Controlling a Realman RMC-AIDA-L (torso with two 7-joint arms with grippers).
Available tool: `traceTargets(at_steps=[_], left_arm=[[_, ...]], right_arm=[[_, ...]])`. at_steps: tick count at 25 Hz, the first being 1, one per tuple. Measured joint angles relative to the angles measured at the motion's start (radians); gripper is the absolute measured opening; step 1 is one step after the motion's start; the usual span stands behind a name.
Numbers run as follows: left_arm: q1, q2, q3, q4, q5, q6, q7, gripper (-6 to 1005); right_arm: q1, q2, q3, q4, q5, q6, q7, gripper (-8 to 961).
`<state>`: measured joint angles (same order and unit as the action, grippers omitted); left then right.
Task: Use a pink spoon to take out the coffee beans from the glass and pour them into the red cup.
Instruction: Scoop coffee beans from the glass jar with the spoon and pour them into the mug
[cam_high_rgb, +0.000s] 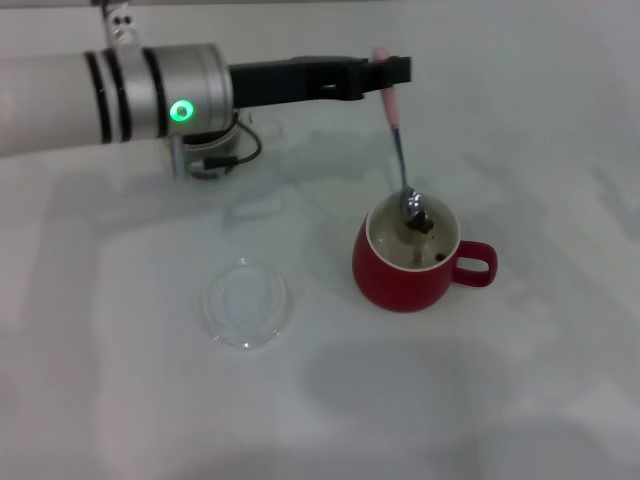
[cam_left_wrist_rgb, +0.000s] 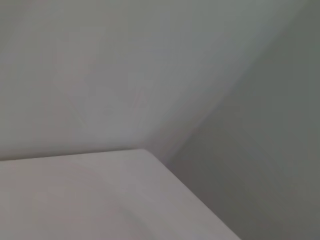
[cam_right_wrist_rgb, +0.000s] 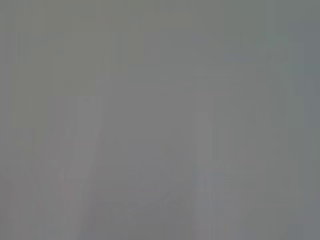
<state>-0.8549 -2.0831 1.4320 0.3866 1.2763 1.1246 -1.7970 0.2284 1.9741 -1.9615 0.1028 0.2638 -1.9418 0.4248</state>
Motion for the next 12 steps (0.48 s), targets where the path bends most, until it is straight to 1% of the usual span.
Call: traceTargets(at_steps=[6,9,12], left_arm=[[-0.035,-0.001,0.061,0.037,-0.004,-0.030,-0.003,136],[-0.033,-0.001,0.066,0.060,-0.005,-0.033,-0.010,136],[-0.018,0.000,0.067,0.106,-0.006,-0.022,-0.038,136]], right_arm=[[-0.004,0.000,0.002,0.000,0.004,0.016,0.000,743],[-0.005,-0.003,0.002,0.000,0.004,0.024,0.000,743],[-0.010,-0.008,0.002,0.000,0.005,0.023,0.000,743]])
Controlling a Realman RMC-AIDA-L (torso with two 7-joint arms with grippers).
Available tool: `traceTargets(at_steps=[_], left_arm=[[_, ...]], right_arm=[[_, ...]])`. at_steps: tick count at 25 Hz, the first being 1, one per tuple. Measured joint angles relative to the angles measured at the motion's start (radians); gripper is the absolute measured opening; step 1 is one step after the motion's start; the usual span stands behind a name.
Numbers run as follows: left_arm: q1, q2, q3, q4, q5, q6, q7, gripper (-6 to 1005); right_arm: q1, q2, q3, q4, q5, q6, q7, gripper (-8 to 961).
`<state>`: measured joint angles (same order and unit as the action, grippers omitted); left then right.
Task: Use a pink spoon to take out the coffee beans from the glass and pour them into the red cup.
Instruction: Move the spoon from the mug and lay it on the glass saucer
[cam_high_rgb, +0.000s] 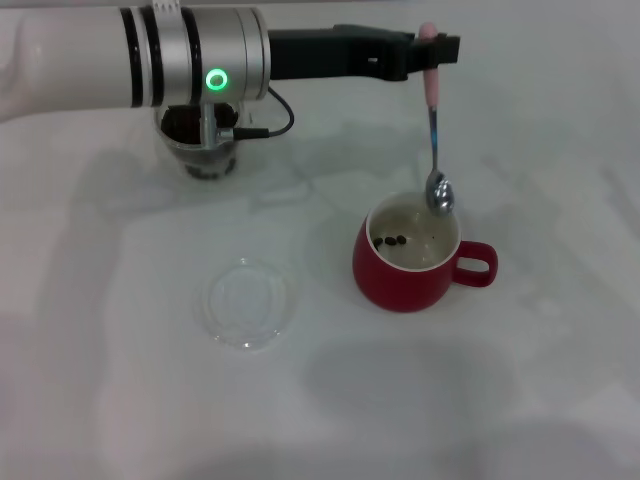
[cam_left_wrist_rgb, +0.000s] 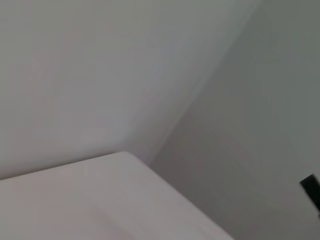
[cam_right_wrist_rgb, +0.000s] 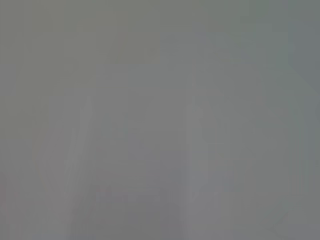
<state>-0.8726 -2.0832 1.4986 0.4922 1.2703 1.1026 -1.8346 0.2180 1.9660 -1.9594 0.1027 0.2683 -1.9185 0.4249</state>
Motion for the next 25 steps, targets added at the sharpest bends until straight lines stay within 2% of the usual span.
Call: traceTargets(at_steps=[3,6,7,10,15,19,21,22,25], left_arm=[[0.052,0.006,-0.001,0.082,-0.001,0.023,-0.044,136],[0.152,0.017,-0.009,0.226,0.002,0.043,-0.102,136],[0.209,0.023,-0.009,0.261,0.001,0.045,-0.112,136],[0.321,0.031,-0.021,0.333,0.001,0.053,-0.128,137],[0.464,0.026,-0.103,0.330,0.006,0.113,-0.109,137],[0.550,0.023,-0.115,0.319,0.007,0.122,-0.084,136],[0.564,0.022,-0.115,0.317,0.007,0.122,-0.079,136],[0.601,0.021,-0.134,0.285,0.007,0.122,-0.059,136],[0.614,0.018,-0.160,0.236,0.007,0.123,-0.040,137]], right_arm=[[-0.007,-0.004,-0.002,0.000,-0.001,-0.009,0.000,743],[-0.008,-0.005,-0.002,-0.001,-0.001,-0.016,0.000,743],[-0.008,-0.005,-0.002,-0.001,0.000,-0.019,0.000,743],[-0.008,-0.005,0.000,-0.002,0.007,-0.025,0.004,743],[-0.003,-0.004,0.002,-0.008,0.034,-0.031,0.009,743],[0.007,-0.005,0.007,-0.009,0.042,-0.031,0.011,743],[0.011,-0.005,0.012,-0.010,0.042,-0.031,0.013,743],[0.012,-0.005,0.015,-0.011,0.043,-0.031,0.013,743],[0.015,-0.002,0.016,-0.012,0.048,-0.031,0.014,742]])
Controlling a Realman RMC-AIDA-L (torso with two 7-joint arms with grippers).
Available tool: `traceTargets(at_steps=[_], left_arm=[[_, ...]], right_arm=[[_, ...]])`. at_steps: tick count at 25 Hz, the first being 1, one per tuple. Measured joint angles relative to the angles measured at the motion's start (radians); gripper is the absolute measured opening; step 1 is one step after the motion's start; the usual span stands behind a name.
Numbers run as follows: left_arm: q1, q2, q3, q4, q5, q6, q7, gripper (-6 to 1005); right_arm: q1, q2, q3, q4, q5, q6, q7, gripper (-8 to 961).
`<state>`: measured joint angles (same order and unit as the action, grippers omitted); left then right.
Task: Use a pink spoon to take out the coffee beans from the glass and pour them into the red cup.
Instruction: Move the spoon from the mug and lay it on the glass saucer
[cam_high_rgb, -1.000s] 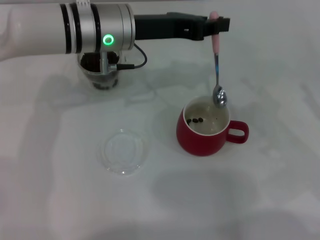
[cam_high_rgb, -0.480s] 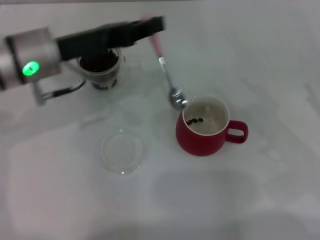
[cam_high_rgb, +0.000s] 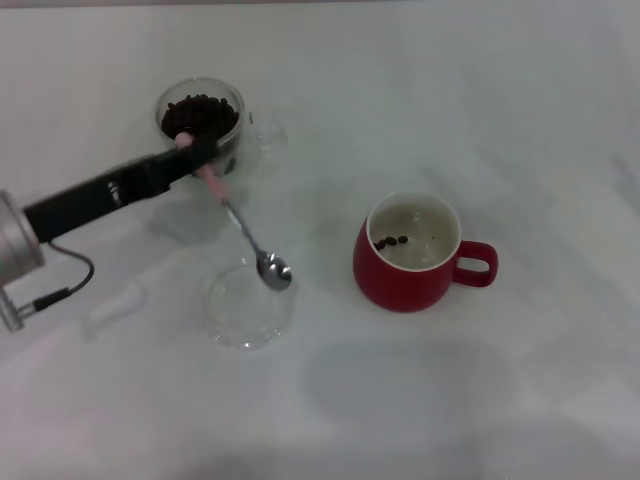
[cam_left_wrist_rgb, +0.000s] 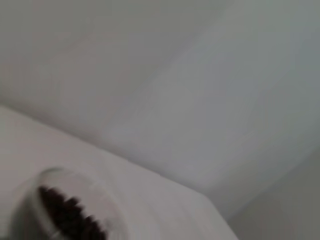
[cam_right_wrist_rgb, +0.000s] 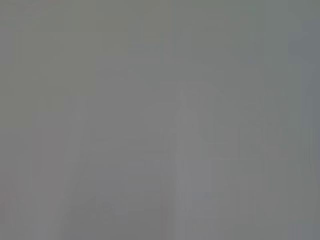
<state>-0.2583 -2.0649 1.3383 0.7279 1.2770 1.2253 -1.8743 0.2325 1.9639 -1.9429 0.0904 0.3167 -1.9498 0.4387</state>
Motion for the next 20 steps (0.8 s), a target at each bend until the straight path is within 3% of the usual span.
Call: traceTargets(at_steps=[4,20], left_arm=[[0.005,0.003,-0.029,-0.069,-0.001,0.009,0.026,137],[-0.003,0.007,-0.056,-0.153,0.000,0.002,0.058,137]], right_arm=[[0.002,0.000,0.000,0.000,0.004,0.000,0.000,742],[-0.003,0.003,0.001,0.000,0.008,-0.001,0.012,742]])
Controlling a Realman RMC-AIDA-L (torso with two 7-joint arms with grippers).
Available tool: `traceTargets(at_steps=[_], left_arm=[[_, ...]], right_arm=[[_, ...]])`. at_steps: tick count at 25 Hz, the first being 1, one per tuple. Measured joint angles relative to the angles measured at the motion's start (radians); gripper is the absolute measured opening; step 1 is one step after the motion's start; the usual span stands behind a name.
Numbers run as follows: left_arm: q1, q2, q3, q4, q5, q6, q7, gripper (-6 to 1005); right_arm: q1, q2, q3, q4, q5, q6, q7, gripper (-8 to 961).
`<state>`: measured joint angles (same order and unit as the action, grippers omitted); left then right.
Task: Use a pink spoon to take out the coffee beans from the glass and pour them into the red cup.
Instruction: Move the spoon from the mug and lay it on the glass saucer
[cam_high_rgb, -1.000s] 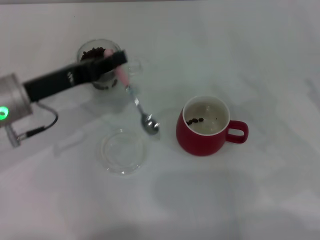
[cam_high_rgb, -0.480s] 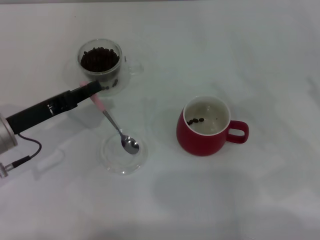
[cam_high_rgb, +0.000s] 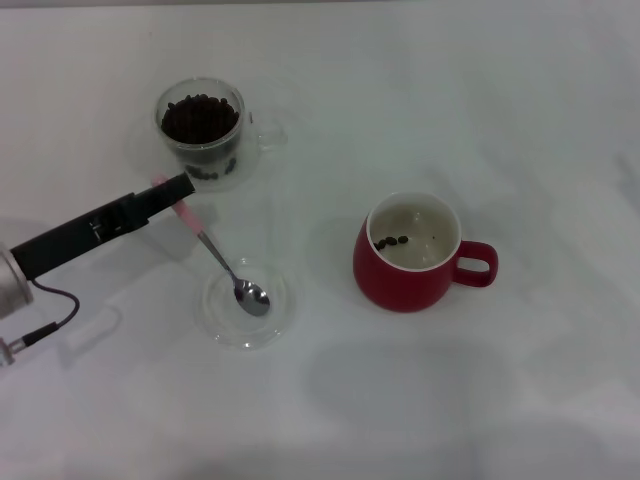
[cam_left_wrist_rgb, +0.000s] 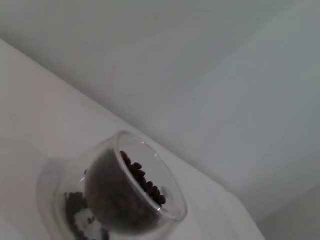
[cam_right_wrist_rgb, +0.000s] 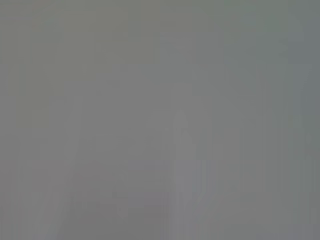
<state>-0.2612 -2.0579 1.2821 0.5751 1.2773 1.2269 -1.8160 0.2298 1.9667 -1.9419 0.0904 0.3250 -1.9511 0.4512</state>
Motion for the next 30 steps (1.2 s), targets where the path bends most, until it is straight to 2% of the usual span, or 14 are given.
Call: traceTargets(at_steps=[8,16,30], left_arm=[[-0.011,-0.006,-0.001,-0.031,0.000,-0.046,0.033,137],[-0.099,-0.016,0.002,-0.149,-0.006,-0.045,0.087,136],[-0.104,-0.019,0.003,-0.176,-0.008,-0.041,0.098,162]], right_arm=[[0.004,0.001,0.000,0.000,-0.002,0.002,0.003,742],[0.007,0.003,-0.001,0.000,-0.003,0.009,0.003,742],[0.019,0.006,-0.006,0.000,-0.007,0.016,0.003,741]])
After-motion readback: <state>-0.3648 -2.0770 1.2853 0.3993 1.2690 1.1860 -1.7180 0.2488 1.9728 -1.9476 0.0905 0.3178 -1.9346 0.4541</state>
